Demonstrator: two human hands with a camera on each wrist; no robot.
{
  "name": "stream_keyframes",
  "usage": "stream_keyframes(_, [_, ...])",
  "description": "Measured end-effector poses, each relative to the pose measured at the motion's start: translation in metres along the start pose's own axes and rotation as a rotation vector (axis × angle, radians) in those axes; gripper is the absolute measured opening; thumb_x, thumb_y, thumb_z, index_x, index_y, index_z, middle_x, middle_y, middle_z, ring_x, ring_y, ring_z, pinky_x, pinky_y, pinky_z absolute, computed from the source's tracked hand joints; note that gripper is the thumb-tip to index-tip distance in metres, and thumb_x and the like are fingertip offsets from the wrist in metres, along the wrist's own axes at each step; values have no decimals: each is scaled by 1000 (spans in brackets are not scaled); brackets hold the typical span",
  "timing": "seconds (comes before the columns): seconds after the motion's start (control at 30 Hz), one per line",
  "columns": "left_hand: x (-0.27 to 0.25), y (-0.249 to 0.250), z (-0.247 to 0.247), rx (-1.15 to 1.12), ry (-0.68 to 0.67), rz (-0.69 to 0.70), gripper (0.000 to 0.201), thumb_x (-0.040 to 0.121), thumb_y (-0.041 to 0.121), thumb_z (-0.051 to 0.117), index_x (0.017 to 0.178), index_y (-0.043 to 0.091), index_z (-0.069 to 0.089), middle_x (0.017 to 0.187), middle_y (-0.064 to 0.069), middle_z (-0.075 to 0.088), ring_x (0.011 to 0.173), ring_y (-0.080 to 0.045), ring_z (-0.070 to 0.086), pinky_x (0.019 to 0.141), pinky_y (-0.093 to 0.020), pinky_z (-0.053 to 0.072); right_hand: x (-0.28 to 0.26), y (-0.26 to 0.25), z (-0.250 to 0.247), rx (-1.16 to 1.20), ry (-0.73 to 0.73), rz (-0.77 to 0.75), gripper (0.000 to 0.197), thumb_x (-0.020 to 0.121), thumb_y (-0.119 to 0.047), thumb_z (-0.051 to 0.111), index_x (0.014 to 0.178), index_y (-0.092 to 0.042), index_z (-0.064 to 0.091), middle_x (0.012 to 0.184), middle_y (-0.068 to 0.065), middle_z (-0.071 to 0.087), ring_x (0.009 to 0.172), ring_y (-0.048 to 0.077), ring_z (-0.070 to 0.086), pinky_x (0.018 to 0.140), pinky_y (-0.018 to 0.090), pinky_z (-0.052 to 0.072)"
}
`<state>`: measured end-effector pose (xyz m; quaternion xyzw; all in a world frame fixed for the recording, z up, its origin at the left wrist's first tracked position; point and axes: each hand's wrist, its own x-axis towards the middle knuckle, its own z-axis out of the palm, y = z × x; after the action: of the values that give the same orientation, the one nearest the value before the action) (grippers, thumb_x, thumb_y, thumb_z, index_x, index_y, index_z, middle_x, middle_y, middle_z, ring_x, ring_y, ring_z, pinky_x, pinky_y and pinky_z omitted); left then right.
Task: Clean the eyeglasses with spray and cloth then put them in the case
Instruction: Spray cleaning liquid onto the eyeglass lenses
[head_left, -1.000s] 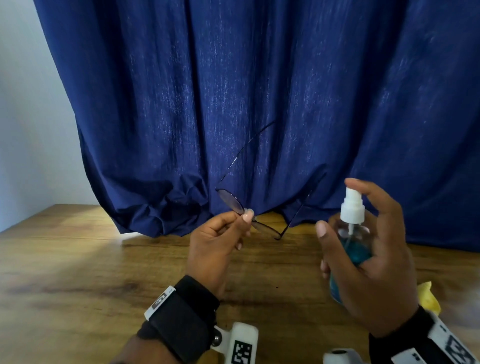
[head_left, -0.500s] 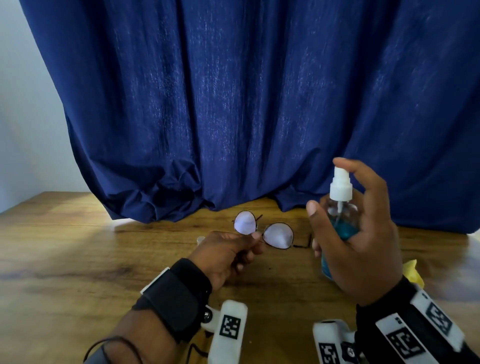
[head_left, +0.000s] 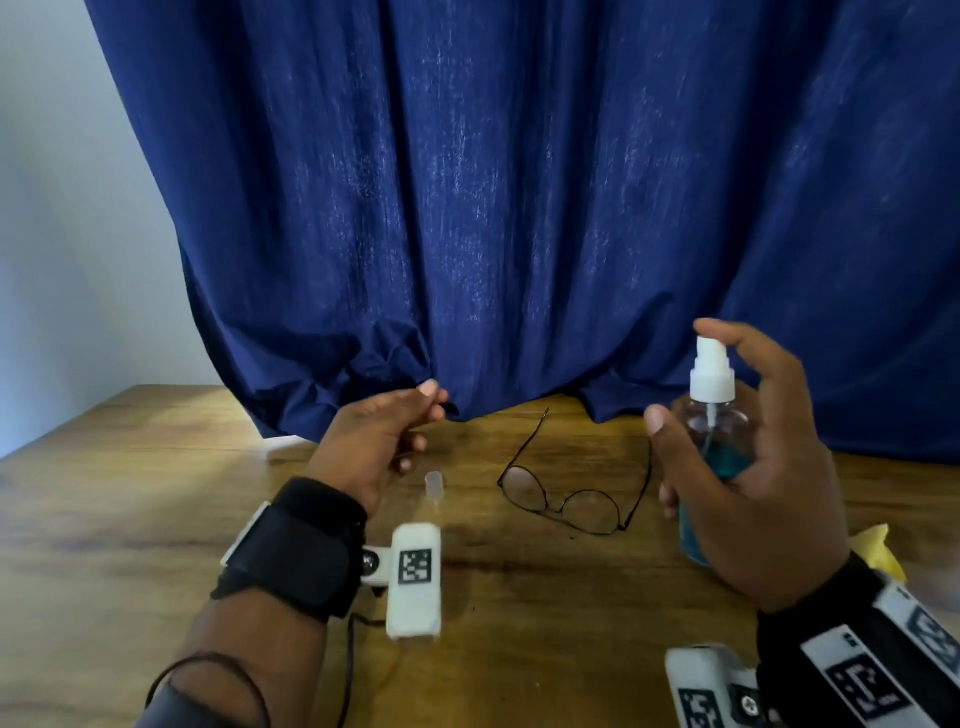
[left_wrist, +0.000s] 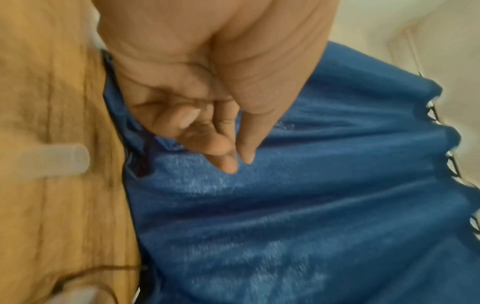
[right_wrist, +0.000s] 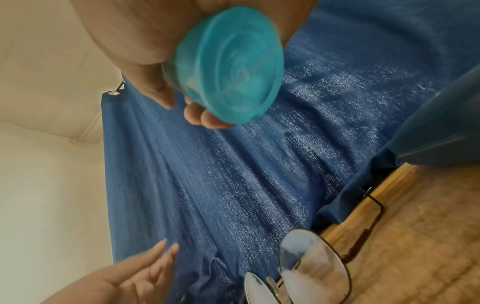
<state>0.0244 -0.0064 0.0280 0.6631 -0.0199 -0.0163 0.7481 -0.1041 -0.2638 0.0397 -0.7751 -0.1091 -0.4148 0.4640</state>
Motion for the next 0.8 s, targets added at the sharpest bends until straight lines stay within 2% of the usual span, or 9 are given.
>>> stream_keyframes(0.1, [2,-9,-10,122,50,-67,17,89,32,74,102,21,75,85,9,70,65,-6,54,57,-21,39,0,-1,1,-8,-19,20,57,91,-24,68,141,-31,40,75,3,65,52,21,64,49,44,57])
stream_keyframes(0.2, [3,-20,-7,234,-2,-118,29,85,28,79,112,20,72,91,4,74,64,-6,60,58,-21,45,-1,-2,1,-21,-43,40,57,92,-23,68,140,-34,40,74,2,66,51,20,65,48,40,57])
stream_keyframes(0.3, [8,-31,-9,393,-55,-125,41,76,25,88,113,17,71,100,-7,74,76,-17,67,59,-24,52,-2,-1,1,-29,-80,67,57,92,-25,68,140,-37,39,73,2,65,50,20,65,47,41,56])
stream_keyframes(0.37, [14,-40,-12,503,-73,-139,39,74,20,90,109,13,74,103,-10,75,91,-24,72,76,-29,61,-2,0,2,-23,-102,99,57,92,-26,68,138,-41,40,73,4,65,49,21,64,47,43,56])
stream_keyframes(0.4, [15,-44,-12,536,-73,-135,33,78,14,86,109,10,75,99,-8,76,91,-21,72,78,-23,60,-2,1,2,-13,-116,116,56,92,-26,68,138,-42,40,73,5,66,48,22,64,46,43,56])
stream_keyframes(0.47, [13,-45,-10,544,-62,-123,20,88,3,74,108,2,75,88,-1,74,78,-9,67,61,-9,54,-2,2,3,12,-162,158,57,92,-25,69,137,-46,40,72,8,66,47,25,63,45,44,56])
stream_keyframes(0.6, [10,-36,1,123,-45,-70,23,95,5,65,117,-2,69,76,-4,72,60,-8,63,57,-17,53,1,2,4,83,-296,275,59,94,-19,66,135,-53,39,69,9,65,51,35,64,45,52,57])
stream_keyframes(0.7, [1,-22,17,-242,-150,-24,28,96,10,61,123,1,67,87,-3,76,72,-6,69,68,-17,59,0,0,7,157,-414,321,67,95,-15,64,137,-57,34,72,3,65,51,34,63,48,55,58])
stream_keyframes(0.8, [-16,-12,39,-325,-306,56,33,88,19,65,118,7,68,93,-1,77,81,-8,72,75,-20,61,-4,-4,11,247,-516,377,79,94,-16,65,138,-66,23,69,-1,67,49,33,63,47,50,58])
